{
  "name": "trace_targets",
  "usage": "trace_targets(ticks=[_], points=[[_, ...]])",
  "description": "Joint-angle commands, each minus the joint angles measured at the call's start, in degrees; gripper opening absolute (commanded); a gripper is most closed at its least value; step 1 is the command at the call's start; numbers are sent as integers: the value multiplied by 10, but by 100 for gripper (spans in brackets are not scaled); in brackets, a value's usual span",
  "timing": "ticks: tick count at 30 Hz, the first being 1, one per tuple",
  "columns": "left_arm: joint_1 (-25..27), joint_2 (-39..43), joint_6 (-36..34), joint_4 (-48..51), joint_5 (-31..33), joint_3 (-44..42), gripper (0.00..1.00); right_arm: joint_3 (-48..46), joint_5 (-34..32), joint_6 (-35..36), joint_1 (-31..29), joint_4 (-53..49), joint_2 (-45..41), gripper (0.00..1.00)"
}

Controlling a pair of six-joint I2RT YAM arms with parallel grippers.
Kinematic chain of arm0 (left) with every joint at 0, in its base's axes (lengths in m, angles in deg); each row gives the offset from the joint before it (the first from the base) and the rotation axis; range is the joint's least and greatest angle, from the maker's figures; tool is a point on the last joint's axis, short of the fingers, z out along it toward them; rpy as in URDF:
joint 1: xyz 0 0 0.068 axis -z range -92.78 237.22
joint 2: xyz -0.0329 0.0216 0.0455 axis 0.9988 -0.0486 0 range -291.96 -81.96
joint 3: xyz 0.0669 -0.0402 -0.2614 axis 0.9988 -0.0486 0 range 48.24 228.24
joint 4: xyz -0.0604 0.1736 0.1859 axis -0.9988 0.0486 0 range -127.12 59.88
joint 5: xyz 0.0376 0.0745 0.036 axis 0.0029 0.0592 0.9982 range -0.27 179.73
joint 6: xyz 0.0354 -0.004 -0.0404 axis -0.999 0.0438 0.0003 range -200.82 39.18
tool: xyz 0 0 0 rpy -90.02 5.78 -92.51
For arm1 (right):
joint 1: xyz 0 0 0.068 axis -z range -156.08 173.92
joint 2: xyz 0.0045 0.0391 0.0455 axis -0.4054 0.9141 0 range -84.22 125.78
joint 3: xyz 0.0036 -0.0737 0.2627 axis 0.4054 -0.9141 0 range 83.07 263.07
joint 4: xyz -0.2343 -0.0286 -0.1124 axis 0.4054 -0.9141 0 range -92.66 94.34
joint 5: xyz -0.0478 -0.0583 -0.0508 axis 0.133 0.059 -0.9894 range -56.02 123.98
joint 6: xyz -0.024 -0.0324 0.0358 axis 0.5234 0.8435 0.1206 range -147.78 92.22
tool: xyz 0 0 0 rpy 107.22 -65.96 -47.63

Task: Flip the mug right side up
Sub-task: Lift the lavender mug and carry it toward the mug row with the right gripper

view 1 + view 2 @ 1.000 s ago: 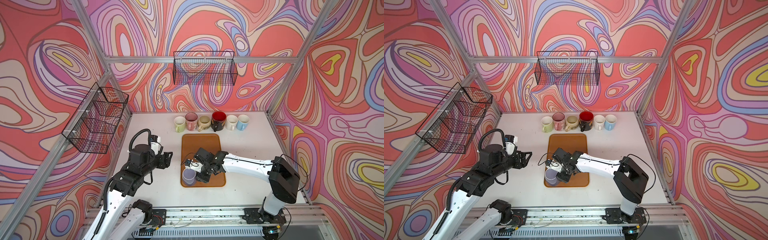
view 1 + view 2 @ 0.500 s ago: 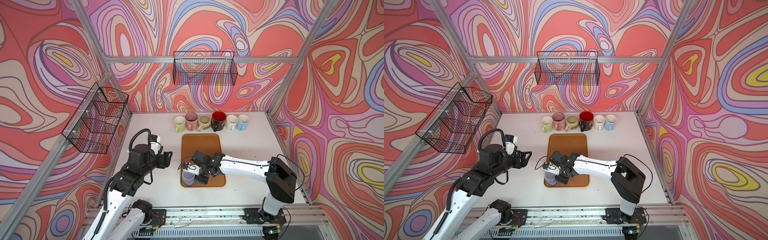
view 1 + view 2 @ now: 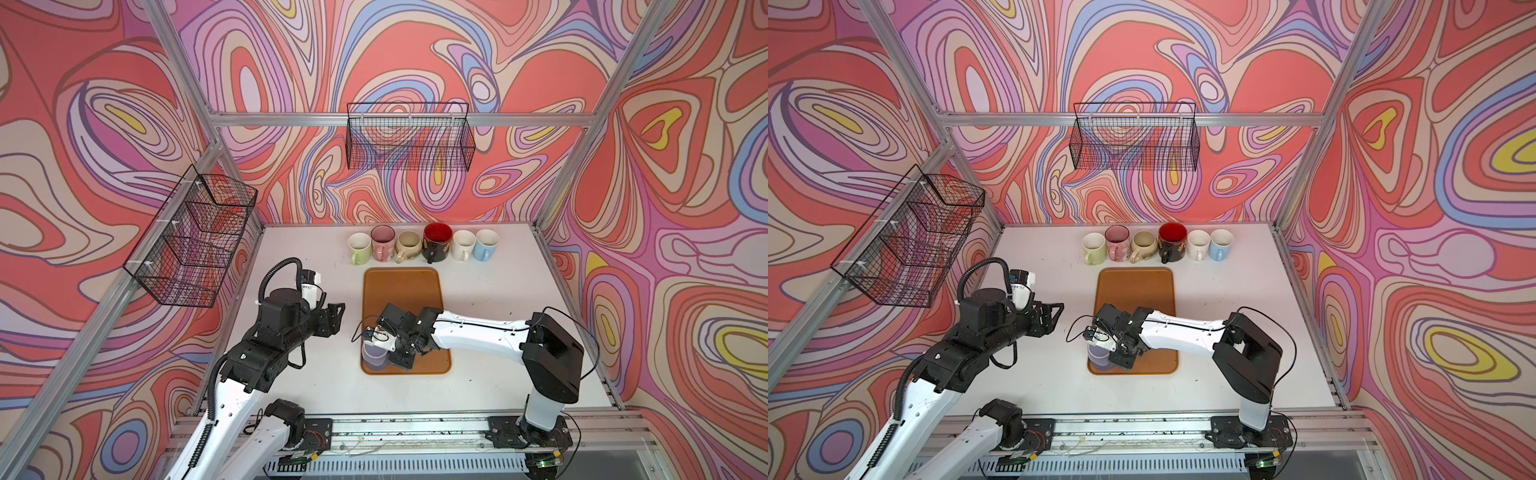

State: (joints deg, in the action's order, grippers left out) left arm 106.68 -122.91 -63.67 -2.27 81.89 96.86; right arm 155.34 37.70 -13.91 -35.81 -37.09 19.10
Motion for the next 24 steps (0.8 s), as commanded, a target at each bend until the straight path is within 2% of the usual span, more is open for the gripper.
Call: trace_targets(ticks=[1,7,13,24], points=[[1,0,-6,-10,6,-5,73,17,3,-9,-5,12,16,0],[1,-12,-1,-12,1,-4,73,-18,24,-26,-5,56,-15,0],[2,-24,5,-14,-2,7,74,-76,35,-61,5,114,-88,0],[2,-42,26,-17,-19,33,74,-168,169,-167,121,200,-196,0]])
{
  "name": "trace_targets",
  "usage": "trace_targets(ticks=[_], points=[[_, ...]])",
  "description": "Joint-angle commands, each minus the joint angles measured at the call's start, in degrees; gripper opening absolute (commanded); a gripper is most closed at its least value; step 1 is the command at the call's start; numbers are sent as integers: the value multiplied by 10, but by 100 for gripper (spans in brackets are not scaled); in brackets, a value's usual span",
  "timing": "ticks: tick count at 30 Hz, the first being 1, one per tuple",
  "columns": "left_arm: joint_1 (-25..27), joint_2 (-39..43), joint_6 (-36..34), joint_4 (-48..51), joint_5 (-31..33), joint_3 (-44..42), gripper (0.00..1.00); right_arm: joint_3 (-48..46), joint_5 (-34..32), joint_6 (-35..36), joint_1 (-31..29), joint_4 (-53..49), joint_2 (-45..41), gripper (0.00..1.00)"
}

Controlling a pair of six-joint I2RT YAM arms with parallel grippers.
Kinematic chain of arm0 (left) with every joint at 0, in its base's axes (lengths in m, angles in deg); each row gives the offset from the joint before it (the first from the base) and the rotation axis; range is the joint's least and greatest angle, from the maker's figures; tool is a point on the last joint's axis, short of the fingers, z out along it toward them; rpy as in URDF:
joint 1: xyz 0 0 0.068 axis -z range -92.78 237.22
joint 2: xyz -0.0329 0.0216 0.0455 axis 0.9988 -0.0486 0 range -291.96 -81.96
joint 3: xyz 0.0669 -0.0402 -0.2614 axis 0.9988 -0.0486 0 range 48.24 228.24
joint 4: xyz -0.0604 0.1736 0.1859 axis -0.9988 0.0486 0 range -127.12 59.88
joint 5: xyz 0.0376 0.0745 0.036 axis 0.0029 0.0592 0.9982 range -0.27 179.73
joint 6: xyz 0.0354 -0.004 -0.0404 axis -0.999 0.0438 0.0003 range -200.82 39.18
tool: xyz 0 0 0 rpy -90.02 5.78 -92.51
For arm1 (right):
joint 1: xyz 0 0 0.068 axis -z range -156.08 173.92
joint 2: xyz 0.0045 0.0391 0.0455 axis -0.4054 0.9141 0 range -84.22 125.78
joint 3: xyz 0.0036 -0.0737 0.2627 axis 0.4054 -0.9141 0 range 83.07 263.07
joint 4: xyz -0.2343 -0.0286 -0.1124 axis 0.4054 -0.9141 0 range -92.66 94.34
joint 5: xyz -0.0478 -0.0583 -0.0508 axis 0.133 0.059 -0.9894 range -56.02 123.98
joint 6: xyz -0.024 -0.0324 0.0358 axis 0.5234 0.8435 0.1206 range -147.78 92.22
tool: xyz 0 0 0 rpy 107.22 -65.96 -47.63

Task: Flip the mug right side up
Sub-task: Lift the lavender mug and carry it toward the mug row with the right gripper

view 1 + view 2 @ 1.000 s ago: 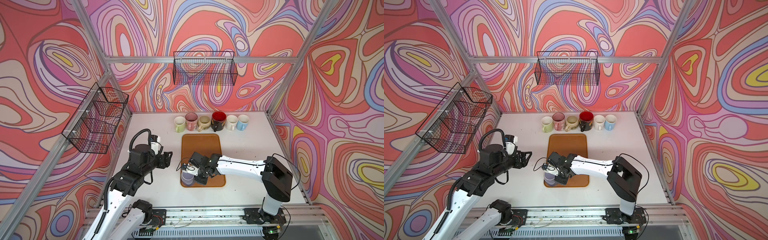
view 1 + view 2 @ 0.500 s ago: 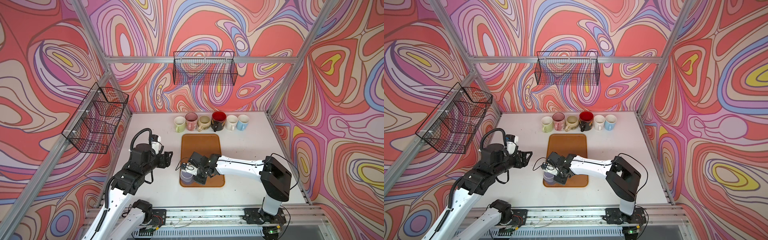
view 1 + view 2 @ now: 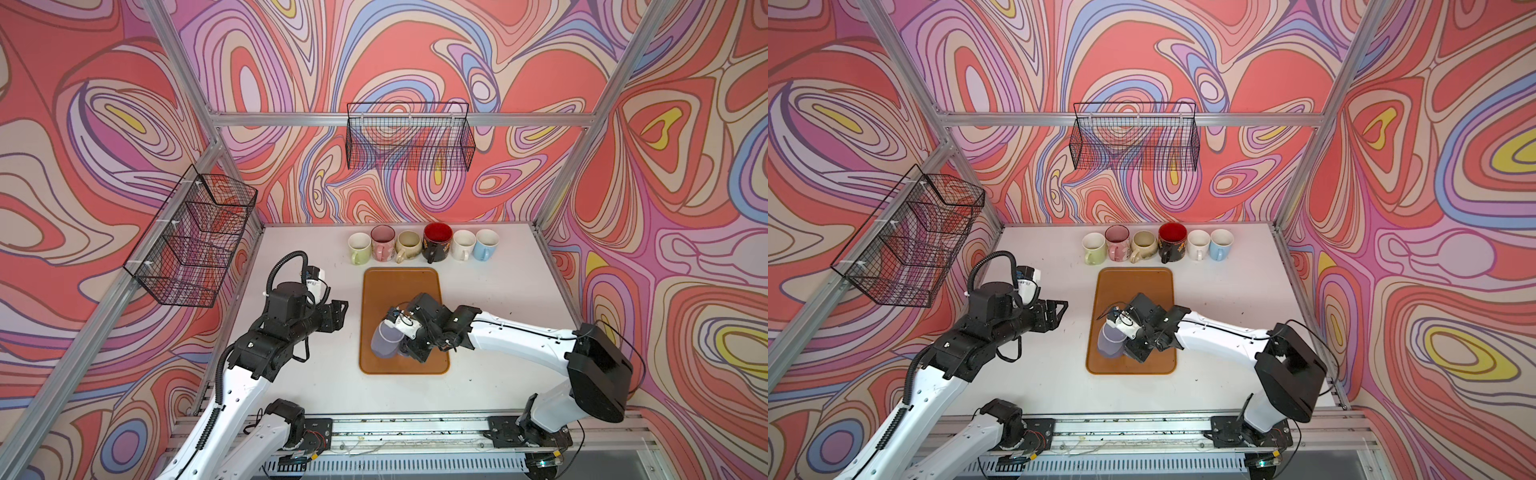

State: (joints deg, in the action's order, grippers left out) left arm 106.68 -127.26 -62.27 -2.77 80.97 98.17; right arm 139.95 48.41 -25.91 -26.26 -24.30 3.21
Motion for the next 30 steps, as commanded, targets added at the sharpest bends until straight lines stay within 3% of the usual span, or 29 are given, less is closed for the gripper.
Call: trace_targets(ticks=[1,8,14,25,30], points=[[1,2,17,-15,-12,20,74,-25,77,-60,39,86,-47,0],[1,-9,64,-70,-61,-5,74,-75,166,-142,119,176,-102,0],[2,-18,127,-178,-122,-56,75,-107,230,-211,176,266,-143,0],[9,-74,251,-512,-255,-167,70,-132,300,-337,252,436,-185,0],[47,-129,284,-645,-268,-184,66,-141,338,-422,277,563,-170,0]])
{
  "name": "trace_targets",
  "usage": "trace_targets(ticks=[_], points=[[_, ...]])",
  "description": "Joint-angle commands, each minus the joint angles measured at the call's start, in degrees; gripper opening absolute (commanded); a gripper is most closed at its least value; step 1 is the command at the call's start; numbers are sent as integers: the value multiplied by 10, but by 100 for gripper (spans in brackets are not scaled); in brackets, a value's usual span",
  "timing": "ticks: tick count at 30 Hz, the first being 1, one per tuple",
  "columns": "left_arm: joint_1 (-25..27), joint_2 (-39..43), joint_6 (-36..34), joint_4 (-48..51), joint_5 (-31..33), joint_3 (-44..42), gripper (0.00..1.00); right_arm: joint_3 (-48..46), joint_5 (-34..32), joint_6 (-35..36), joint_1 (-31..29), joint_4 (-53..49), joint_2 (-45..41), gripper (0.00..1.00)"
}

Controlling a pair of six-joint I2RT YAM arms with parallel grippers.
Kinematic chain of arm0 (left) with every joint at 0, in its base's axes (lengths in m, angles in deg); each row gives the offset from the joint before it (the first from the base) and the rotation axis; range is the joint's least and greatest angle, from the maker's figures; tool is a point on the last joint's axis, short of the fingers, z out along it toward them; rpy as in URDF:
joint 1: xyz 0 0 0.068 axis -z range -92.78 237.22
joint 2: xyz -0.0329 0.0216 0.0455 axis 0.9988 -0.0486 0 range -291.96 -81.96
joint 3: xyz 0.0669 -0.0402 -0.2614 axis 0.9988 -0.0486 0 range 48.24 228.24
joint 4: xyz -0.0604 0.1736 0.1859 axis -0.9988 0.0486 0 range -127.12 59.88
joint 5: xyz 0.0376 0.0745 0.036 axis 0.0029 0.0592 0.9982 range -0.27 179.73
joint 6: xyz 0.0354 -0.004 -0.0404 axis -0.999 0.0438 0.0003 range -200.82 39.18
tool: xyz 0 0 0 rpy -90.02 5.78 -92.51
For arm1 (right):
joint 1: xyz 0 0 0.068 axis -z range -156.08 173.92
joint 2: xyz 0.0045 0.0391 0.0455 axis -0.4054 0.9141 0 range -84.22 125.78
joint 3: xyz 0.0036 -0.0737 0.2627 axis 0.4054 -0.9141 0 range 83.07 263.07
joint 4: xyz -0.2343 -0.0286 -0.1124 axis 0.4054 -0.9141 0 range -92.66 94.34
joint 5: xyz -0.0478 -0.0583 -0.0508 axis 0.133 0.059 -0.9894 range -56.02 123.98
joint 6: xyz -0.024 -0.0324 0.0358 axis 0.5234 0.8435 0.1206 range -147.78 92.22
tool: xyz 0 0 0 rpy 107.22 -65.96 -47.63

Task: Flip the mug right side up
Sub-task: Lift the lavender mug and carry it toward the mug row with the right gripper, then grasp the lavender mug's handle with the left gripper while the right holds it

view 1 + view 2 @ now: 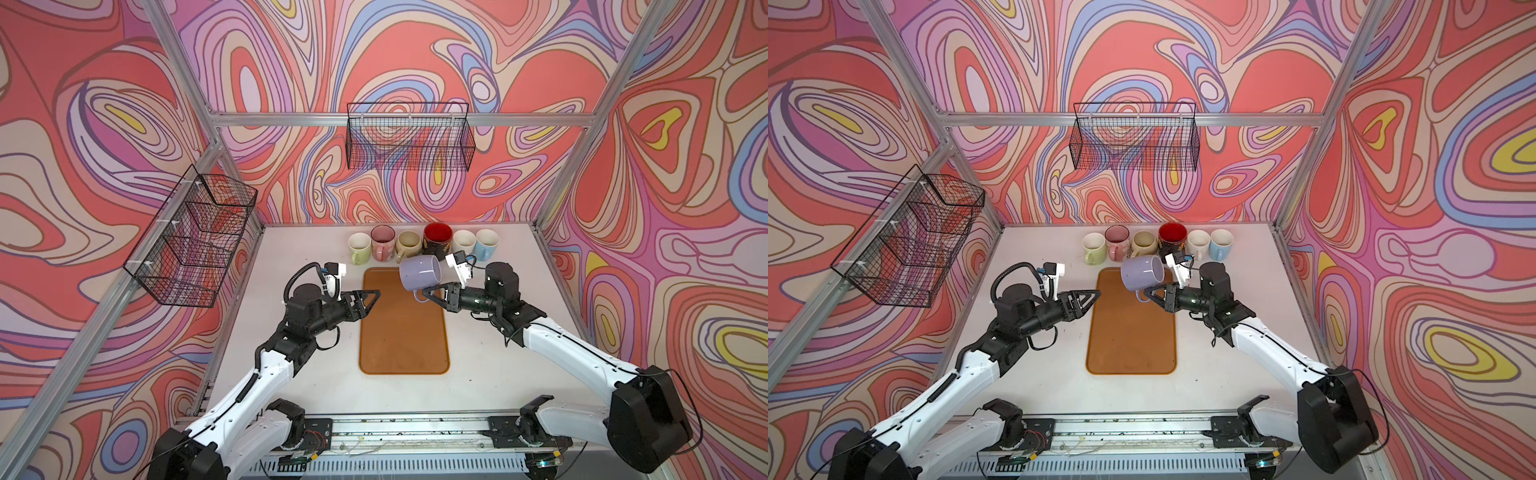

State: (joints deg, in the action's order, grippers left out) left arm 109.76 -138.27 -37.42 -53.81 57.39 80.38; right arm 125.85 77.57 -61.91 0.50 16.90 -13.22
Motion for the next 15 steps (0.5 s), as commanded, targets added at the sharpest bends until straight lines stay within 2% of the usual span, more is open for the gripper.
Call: trace_targets(ticks=[1,4,8,15], points=[[25,-32,40,-159,-35,-6,64,-3,55,-83,14,183,1,0],[40,-76,67,-242,-43,-7,57,-6,75,-145,21,276,23,0],[49,-133,105,-349,-51,-5,54,-4,94,-206,23,363,56,0],[58,-181,111,-391,-51,25,54,5,101,-217,24,382,82,0]])
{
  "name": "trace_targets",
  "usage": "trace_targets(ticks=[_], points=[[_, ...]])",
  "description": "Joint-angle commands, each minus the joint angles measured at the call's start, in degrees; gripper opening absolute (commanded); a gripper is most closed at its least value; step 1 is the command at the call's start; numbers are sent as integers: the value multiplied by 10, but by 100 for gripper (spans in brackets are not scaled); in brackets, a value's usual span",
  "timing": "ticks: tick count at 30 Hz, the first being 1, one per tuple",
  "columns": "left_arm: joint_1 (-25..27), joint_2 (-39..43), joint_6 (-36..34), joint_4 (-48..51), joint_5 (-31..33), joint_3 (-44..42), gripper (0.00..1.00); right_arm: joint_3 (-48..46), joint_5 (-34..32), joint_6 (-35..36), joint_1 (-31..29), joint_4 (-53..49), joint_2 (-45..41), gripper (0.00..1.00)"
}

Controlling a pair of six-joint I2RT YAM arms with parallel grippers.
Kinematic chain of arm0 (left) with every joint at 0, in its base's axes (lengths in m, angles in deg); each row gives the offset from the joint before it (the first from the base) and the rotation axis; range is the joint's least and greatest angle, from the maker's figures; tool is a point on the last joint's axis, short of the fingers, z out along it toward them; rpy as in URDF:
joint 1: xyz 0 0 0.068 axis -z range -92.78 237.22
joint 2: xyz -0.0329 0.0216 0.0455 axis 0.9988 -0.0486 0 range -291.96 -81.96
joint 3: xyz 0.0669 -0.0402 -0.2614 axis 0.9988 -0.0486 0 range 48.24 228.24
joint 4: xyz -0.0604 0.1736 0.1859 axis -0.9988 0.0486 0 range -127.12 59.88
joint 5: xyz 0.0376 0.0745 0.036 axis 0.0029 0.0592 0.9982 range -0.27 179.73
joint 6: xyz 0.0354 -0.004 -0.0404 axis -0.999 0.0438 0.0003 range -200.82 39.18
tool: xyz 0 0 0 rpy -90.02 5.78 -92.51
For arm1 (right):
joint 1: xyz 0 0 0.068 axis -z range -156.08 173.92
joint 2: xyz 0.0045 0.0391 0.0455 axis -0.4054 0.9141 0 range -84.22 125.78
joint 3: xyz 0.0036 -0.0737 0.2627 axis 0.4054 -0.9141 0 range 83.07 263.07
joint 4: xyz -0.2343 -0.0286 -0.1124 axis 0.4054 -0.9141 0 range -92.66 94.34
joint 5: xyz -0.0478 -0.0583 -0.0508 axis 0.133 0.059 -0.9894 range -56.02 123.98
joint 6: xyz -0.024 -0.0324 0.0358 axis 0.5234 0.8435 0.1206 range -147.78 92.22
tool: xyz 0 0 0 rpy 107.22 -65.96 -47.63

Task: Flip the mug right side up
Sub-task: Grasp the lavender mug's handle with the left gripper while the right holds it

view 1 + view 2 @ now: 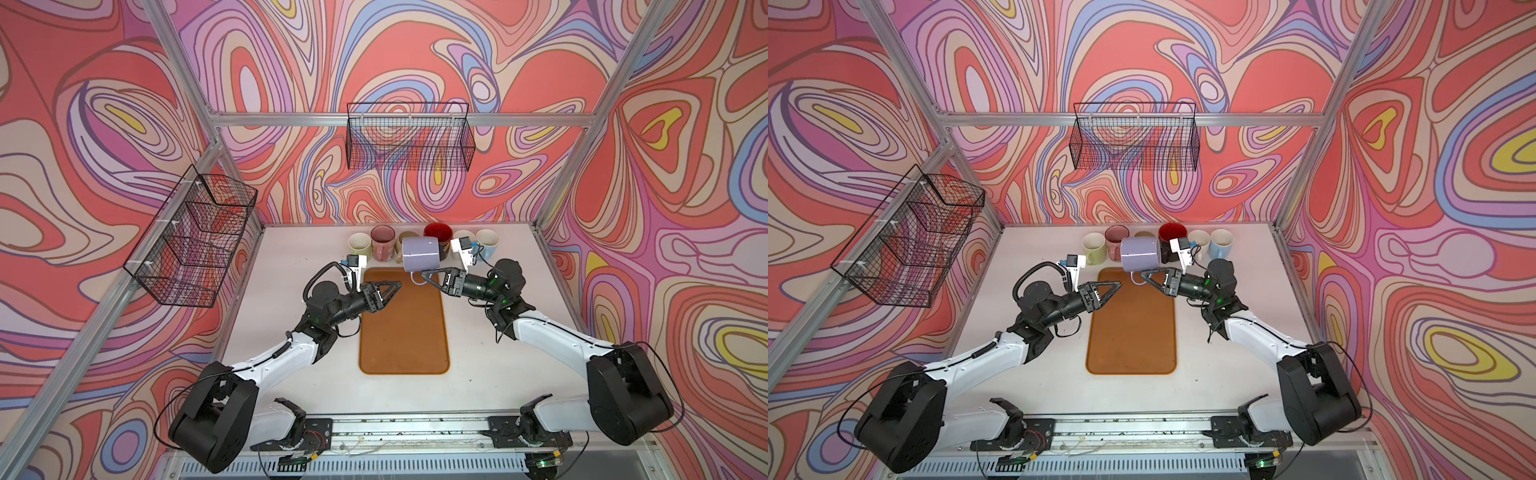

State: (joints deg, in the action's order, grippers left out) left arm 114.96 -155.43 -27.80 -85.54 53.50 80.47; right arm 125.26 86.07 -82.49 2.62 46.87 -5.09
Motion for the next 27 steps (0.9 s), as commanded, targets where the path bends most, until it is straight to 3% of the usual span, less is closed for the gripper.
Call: trace_targets(ticks=[1,16,27], points=[[7,-16,15,-79,-11,29,54,11,17,-13,3,85,3,0],[34,-81,28,-116,-20,79,47,15,31,-30,2,120,33,0],[39,-115,41,-139,-23,95,26,8,38,-50,3,162,56,0]])
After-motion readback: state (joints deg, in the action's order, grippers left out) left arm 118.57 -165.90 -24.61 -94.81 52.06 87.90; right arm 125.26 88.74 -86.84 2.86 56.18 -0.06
